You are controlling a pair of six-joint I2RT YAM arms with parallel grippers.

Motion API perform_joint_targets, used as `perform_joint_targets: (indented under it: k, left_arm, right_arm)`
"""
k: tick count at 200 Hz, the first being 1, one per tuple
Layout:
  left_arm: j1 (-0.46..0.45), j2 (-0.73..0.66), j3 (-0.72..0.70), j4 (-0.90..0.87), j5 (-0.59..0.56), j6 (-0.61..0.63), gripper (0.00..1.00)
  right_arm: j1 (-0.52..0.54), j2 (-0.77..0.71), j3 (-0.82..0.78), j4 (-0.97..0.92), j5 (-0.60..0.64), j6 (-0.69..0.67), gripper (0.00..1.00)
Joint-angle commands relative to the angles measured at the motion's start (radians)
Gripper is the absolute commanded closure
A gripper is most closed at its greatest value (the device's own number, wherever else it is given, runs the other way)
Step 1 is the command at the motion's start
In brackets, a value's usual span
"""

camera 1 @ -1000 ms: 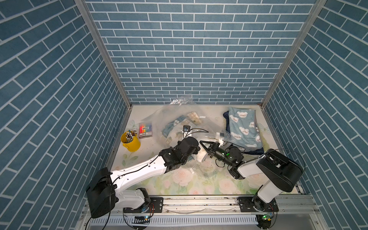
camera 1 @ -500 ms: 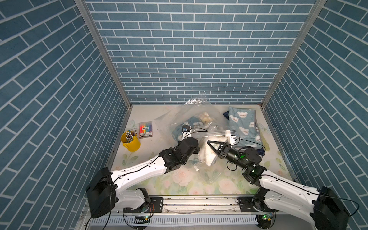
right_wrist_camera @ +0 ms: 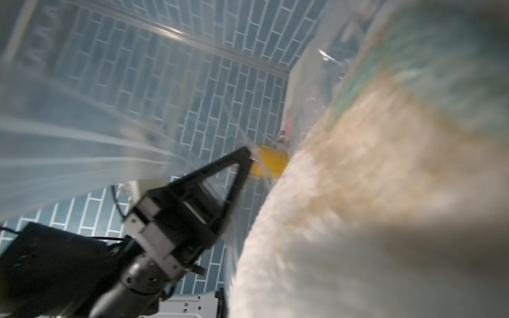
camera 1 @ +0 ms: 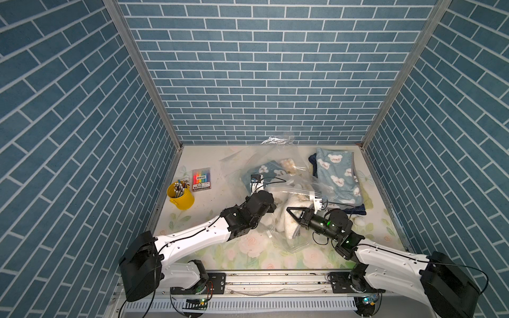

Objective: Take the blanket out of the vacuum bag
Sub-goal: Take out the blanket from the vacuum bag.

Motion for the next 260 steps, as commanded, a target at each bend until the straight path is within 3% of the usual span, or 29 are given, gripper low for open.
perform_joint_targets:
  k: [1,70,106,133,155,224,260]
  left_arm:
    - [0.007,0.007,-0.006,-0.024,-0.045,-0.004,0.95]
    - [0.009,0.038,0.012,-0.042,-0.075,-0.004,0.95]
    - [0.023,0.029,0.007,-0.051,-0.092,0.006,0.95]
    - [0.050,0.053,0.033,-0.040,-0.077,0.022,0.94]
    - [0.060,0.096,0.080,-0.033,-0.061,0.042,0.95]
    - [0.063,0.248,0.197,-0.004,-0.050,0.045,0.97]
    - [0.073,0.290,0.223,-0.003,-0.065,0.047,0.97]
  right_arm:
    - [-0.004,0.100,-0.009,0.182,0.016,-0.061,1.00]
    - [-0.051,0.846,0.112,0.796,-0.091,0.056,1.00]
    - [-0.064,1.013,0.278,0.814,-0.153,0.081,1.00]
    - [-0.115,1.010,0.419,0.647,-0.203,0.039,1.00]
    - [-0.128,0.941,0.426,0.566,-0.222,0.017,1.00]
    - [-0.014,0.645,0.161,0.559,-0.125,0.058,1.00]
    - [0.003,0.446,0.093,0.390,-0.072,-0.018,1.00]
